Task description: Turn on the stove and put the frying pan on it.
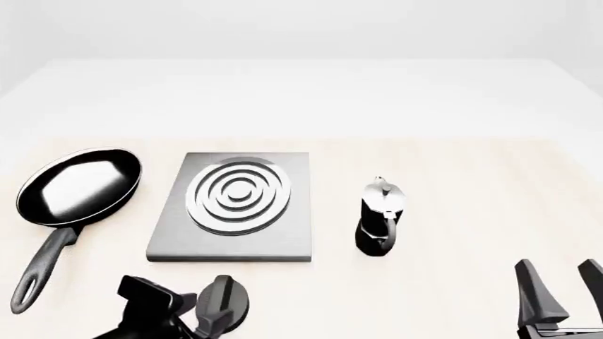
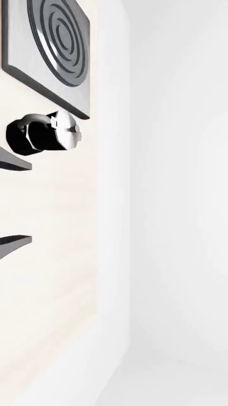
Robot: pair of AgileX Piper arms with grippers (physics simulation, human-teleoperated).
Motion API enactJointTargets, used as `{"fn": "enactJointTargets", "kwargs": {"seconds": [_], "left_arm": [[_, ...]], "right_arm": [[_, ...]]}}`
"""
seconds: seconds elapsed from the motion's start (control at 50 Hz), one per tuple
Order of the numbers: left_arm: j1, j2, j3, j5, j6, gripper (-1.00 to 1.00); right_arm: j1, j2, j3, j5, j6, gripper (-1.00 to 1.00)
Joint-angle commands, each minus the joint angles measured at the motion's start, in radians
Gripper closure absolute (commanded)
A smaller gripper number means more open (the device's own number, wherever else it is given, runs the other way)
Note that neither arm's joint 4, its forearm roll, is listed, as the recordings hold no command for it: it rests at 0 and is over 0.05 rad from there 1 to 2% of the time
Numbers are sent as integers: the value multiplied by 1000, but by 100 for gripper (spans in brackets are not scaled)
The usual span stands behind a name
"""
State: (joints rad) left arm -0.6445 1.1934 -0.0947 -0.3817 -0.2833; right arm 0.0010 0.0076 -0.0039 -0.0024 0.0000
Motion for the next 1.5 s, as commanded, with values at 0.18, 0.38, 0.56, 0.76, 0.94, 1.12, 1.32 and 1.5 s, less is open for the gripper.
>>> {"fn": "enactJointTargets", "kwargs": {"seconds": [0.18,0.38,0.56,0.76,0.94,1.12,1.32,1.5], "left_arm": [[-29,95,9,-96,-16,-100],[-32,120,13,-116,-21,-100],[-50,140,20,-132,-35,-100],[-100,132,20,-115,-71,-100],[-108,150,21,-136,-68,-100],[-121,142,6,-121,-58,-100],[-124,142,-8,-118,-44,-100],[-135,144,-21,-116,-37,-100]], "right_arm": [[0,0,0,0,0,-100],[0,0,0,0,0,-100],[0,0,0,0,0,-100],[0,0,0,0,0,-100],[0,0,0,0,0,-100],[0,0,0,0,0,-100],[0,0,0,0,0,-100],[0,0,0,0,0,-100]]}}
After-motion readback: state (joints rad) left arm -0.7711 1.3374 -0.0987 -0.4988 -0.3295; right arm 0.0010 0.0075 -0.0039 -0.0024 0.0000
